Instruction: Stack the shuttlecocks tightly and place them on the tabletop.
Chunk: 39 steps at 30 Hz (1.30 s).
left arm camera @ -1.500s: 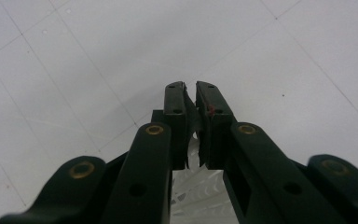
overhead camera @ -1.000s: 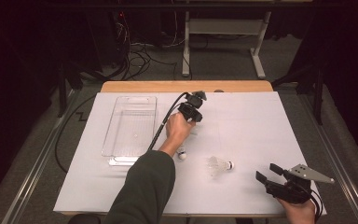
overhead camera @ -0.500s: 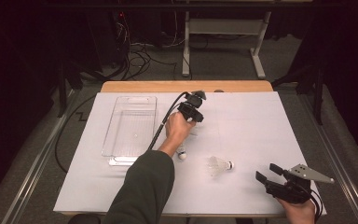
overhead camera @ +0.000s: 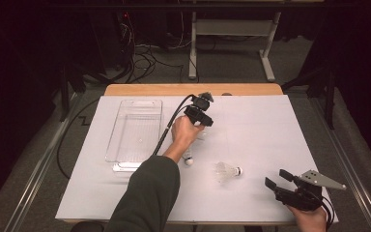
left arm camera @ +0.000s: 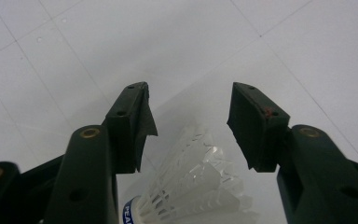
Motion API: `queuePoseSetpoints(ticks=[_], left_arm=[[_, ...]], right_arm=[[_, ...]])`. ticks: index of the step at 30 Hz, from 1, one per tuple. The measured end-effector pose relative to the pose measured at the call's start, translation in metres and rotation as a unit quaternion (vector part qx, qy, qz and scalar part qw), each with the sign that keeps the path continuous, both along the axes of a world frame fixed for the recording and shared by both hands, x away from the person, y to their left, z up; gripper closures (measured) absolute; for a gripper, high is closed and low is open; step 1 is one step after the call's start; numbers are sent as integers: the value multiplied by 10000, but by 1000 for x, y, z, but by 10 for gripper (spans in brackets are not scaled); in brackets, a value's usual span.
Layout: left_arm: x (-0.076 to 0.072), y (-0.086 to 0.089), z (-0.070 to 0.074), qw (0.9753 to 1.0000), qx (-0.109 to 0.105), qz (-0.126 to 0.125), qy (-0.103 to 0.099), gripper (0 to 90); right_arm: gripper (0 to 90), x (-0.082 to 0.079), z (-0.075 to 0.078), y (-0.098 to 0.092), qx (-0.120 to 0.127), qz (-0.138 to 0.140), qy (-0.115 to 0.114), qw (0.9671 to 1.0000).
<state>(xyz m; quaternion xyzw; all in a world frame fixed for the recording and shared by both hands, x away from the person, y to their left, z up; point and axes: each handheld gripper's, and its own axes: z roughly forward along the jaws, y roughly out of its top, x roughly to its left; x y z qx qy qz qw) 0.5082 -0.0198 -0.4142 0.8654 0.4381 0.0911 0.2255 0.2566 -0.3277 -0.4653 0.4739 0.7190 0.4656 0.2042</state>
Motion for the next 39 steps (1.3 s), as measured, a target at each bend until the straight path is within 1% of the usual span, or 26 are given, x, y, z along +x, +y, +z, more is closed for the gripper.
queuePoseSetpoints(ticks=[2, 3, 4, 8, 12, 14, 17, 20, 26, 34, 38, 39], left_arm=[[-1, 1, 1, 10000, -13, -9, 9, 468], [-1, 1, 3, 10000, -34, -11, -7, 461], [-2, 1, 3, 9999, -99, 11, -33, 458], [-4, 3, 9, 9998, -170, -34, -80, 446], [-7, 5, 14, 9996, -249, -76, -74, 433], [-9, 6, 17, 9996, -256, -89, -74, 426], [-12, 9, 18, 9993, -338, -86, -92, 420], [-14, 13, 19, 9992, -397, -91, -43, 409], [-19, 24, 23, 9989, -450, -67, -103, 396], [-26, 33, 25, 9983, -558, -66, -123, 386], [-31, 35, 25, 9983, -563, -130, -89, 393], [-33, 36, 25, 9980, -609, -120, -116, 395]], right_arm=[[310, 0, 0, 0, 0, 0, 6, 10000], [310, 0, 0, 0, -5, 0, 4, 10000], [310, 0, 0, 0, -5, 1, 8, 10000], [310, 0, 0, 0, -7, 5, 6, 10000], [310, 0, 0, 0, -15, 12, 3, 10000], [310, 0, 0, 0, -16, 10, 4, 10000], [311, 0, 0, 0, -13, 2, 6, 10000], [310, 0, 0, 0, -21, 7, 10, 10000], [310, 0, 0, 1, -29, 0, 11, 10000], [310, 0, 0, 0, -34, -12, 11, 10000], [310, 0, 0, 0, -22, -28, 19, 10000], [310, 0, 0, 0, -23, -28, 18, 10000]])
